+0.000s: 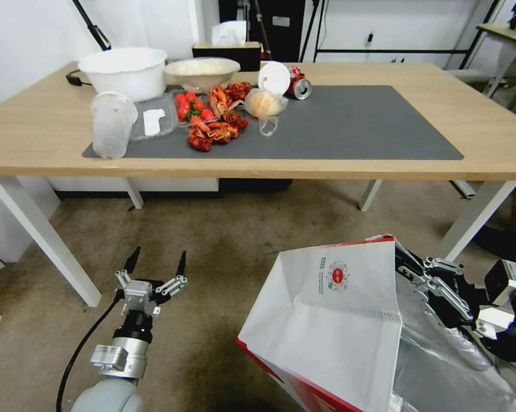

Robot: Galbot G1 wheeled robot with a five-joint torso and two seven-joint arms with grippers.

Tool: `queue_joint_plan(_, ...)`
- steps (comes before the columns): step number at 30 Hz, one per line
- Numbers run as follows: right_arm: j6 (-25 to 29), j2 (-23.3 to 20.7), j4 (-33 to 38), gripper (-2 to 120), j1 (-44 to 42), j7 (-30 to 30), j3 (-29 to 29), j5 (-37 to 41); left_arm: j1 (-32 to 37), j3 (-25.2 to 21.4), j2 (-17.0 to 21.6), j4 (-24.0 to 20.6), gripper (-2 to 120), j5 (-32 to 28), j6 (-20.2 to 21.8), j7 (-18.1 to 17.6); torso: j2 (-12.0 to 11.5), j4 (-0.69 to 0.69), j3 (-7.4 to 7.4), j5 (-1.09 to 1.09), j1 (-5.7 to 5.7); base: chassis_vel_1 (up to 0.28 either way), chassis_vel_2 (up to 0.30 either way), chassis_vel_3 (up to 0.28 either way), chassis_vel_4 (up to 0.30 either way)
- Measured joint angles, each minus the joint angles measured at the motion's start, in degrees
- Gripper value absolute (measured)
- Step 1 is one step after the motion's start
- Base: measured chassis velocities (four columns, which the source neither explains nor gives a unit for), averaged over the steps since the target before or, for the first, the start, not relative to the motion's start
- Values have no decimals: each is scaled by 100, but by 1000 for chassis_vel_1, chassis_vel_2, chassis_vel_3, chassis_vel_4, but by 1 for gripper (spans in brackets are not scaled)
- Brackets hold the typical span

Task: Pick up the food delivery bag from the floor and place it on the table.

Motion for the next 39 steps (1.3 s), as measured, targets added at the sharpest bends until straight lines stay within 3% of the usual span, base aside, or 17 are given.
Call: queue_joint_plan(39, 13, -95, 50, 0, 135, 102, -42, 126, -3, 33, 80, -110, 100, 48, 131, 4, 919, 0, 606, 0, 313, 0, 0, 0, 0)
